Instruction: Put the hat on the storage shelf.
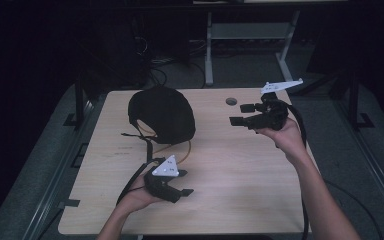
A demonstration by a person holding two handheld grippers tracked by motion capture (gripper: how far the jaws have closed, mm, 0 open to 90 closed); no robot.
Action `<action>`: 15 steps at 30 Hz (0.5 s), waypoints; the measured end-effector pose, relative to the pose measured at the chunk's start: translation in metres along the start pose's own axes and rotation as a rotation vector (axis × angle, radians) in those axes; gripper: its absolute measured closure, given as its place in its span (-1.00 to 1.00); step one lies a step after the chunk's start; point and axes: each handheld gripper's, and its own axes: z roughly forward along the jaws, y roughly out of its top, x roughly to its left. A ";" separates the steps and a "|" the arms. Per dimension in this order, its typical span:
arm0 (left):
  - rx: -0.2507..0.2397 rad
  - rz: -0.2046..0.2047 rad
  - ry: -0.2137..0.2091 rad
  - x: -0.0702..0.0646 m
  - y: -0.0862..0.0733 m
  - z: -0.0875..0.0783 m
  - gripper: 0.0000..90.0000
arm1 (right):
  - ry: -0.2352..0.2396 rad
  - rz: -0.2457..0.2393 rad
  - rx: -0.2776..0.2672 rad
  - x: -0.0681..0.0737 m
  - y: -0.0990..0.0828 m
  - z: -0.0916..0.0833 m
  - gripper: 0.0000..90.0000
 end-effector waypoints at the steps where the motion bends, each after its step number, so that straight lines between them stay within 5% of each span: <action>1: 0.003 0.001 0.000 0.000 0.000 0.000 -0.22 | -0.002 0.002 -0.001 -0.001 -0.005 -0.003 -0.53; 15: 0.002 -0.007 -0.001 -0.001 0.000 0.001 -0.22 | -0.021 0.036 0.001 -0.010 -0.030 -0.014 -0.55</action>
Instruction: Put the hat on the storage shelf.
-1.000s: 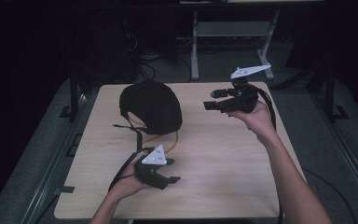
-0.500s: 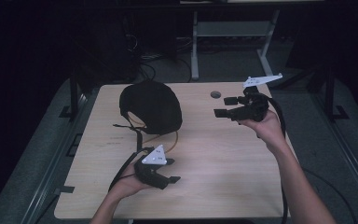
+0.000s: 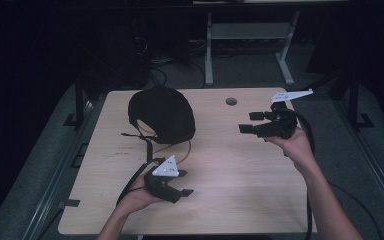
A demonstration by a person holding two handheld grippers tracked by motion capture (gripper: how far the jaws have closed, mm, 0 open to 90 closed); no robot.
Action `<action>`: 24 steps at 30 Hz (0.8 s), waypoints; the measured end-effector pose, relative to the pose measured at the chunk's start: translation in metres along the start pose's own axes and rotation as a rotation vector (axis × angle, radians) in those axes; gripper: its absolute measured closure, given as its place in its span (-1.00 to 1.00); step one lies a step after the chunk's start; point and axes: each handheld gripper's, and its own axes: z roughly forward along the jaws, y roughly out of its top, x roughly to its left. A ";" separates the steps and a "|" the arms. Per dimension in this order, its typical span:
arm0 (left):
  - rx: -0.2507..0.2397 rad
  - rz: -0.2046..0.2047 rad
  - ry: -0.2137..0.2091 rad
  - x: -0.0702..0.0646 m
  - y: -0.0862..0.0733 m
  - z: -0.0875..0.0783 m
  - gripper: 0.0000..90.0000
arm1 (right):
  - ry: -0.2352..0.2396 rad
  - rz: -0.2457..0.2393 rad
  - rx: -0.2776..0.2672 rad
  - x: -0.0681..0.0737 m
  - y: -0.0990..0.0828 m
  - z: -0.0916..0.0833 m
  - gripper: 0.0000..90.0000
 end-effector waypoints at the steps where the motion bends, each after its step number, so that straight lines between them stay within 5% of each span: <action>1: -0.001 0.000 0.000 0.000 0.000 0.000 -0.22 | -0.002 0.002 0.000 -0.001 -0.002 -0.001 -0.55; 24: 0.001 -0.004 -0.002 0.000 -0.002 0.002 -0.24 | -0.028 0.056 0.025 -0.011 -0.049 -0.018 -0.60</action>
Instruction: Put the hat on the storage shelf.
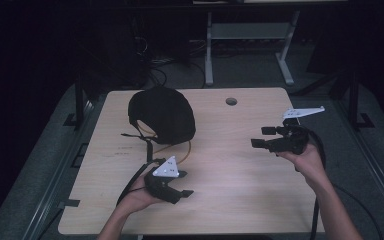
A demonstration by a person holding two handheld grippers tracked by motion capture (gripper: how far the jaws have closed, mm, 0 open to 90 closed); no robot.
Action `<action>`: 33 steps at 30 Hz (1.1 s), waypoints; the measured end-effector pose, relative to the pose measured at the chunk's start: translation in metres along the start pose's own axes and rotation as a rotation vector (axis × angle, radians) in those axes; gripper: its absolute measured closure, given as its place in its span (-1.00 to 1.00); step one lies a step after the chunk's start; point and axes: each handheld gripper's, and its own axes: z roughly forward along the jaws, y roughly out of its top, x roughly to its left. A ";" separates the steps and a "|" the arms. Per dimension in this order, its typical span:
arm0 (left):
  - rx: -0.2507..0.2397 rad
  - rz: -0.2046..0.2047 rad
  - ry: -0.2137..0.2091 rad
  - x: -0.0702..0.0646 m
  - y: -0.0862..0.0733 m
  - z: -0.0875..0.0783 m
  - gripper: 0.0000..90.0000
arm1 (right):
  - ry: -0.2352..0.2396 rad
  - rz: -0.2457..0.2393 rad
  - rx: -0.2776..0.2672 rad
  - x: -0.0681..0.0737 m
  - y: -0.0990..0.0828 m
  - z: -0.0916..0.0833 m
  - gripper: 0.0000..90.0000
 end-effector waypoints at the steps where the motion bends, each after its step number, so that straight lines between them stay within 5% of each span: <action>1: 0.000 0.000 0.000 0.000 0.000 0.000 -0.24 | 0.000 0.000 0.000 0.000 0.000 0.000 -0.60; 33: 0.029 0.004 -0.007 -0.002 -0.001 0.003 -0.29 | 0.003 0.033 0.036 0.000 -0.059 -0.022 -0.61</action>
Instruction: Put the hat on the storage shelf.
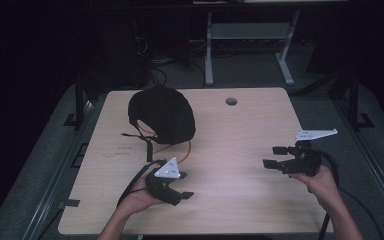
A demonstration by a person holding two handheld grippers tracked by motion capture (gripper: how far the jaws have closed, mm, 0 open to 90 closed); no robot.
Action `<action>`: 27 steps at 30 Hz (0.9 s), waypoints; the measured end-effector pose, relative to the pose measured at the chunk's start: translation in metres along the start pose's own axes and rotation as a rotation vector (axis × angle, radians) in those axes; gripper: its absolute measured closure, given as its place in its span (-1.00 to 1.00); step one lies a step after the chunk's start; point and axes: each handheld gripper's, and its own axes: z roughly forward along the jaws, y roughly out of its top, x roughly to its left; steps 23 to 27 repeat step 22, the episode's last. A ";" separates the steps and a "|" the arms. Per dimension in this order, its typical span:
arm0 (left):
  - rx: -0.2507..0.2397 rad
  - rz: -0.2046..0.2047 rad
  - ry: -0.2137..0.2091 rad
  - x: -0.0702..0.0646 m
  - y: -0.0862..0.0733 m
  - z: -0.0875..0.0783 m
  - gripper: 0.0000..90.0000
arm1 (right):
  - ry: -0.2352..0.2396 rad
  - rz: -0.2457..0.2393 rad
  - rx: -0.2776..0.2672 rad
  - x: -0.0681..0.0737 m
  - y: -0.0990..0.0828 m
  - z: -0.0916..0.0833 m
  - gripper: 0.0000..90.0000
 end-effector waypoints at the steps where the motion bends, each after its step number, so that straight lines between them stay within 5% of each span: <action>1: 0.001 0.003 0.000 0.000 0.000 0.000 -0.29 | -0.001 0.003 0.003 0.000 -0.002 -0.001 -0.61; 22: 0.005 -0.001 -0.005 -0.002 -0.001 0.001 -0.31 | 0.005 0.046 -0.009 0.015 -0.058 -0.005 -0.62; 27: 0.005 -0.001 -0.005 -0.002 -0.001 0.001 -0.31 | 0.005 0.046 -0.009 0.015 -0.058 -0.005 -0.62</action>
